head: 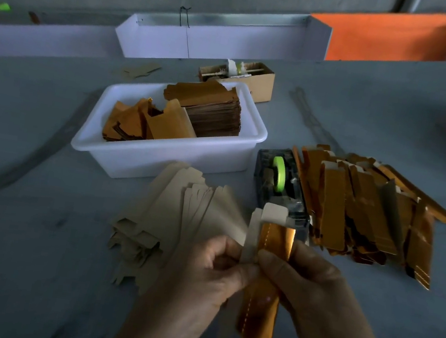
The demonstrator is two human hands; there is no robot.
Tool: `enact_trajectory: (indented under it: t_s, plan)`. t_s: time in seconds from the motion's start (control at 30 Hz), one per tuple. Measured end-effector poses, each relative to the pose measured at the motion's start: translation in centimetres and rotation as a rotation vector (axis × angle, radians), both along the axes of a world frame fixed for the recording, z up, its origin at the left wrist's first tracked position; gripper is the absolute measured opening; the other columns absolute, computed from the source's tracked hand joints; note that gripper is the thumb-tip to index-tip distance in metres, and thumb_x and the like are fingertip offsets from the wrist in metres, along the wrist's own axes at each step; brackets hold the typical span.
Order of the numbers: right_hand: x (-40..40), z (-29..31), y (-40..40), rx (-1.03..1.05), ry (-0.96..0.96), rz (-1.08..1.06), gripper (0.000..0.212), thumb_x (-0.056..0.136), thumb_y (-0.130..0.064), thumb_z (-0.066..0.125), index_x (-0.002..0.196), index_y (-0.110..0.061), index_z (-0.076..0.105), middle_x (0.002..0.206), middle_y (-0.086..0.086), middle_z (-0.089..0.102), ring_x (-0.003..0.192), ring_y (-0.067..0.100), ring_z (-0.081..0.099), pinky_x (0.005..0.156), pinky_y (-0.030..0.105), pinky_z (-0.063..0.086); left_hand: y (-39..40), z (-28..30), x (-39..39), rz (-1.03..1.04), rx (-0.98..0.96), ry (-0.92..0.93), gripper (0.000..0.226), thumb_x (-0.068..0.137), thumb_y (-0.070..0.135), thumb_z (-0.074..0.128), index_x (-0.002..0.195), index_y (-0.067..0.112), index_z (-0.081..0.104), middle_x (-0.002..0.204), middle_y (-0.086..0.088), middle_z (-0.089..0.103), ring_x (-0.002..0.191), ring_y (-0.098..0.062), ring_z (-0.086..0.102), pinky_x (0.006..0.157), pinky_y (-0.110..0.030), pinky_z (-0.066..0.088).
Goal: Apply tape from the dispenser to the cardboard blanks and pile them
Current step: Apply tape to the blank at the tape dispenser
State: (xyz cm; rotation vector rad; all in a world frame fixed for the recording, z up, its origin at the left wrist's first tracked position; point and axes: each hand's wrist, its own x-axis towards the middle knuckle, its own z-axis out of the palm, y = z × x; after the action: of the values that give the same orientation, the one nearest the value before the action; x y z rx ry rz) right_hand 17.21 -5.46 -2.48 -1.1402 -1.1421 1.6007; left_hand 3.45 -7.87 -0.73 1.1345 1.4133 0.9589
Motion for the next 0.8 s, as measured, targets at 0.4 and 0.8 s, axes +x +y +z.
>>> enact_trajectory:
  t_s: [0.4, 0.8]
  plan:
    - [-0.6, -0.4, 0.2, 0.060, -0.103, -0.201, 0.009, 0.079, -0.023, 0.064, 0.079, -0.027, 0.072, 0.076, 0.012, 0.070, 0.084, 0.033, 0.066, 0.082, 0.051, 0.054, -0.3, -1.6, 3.8, 0.194, 0.433, 0.784, 0.039, 0.059, 0.011, 0.087, 0.094, 0.024, 0.076, 0.074, 0.000, 0.061, 0.064, -0.018, 0.064, 0.050, -0.031, 0.054]
    - [-0.7, -0.7, 0.1, -0.035, -0.092, -0.222, 0.018, 0.080, -0.026, 0.066, 0.068, -0.012, 0.068, 0.069, 0.013, 0.067, 0.075, 0.030, 0.066, 0.074, 0.043, 0.056, -1.0, -2.4, 5.0, 0.248, 0.313, 0.489, 0.020, 0.089, 0.045, 0.042, 0.093, 0.028, 0.053, 0.087, 0.015, 0.047, 0.080, -0.003, 0.050, 0.075, -0.018, 0.045]
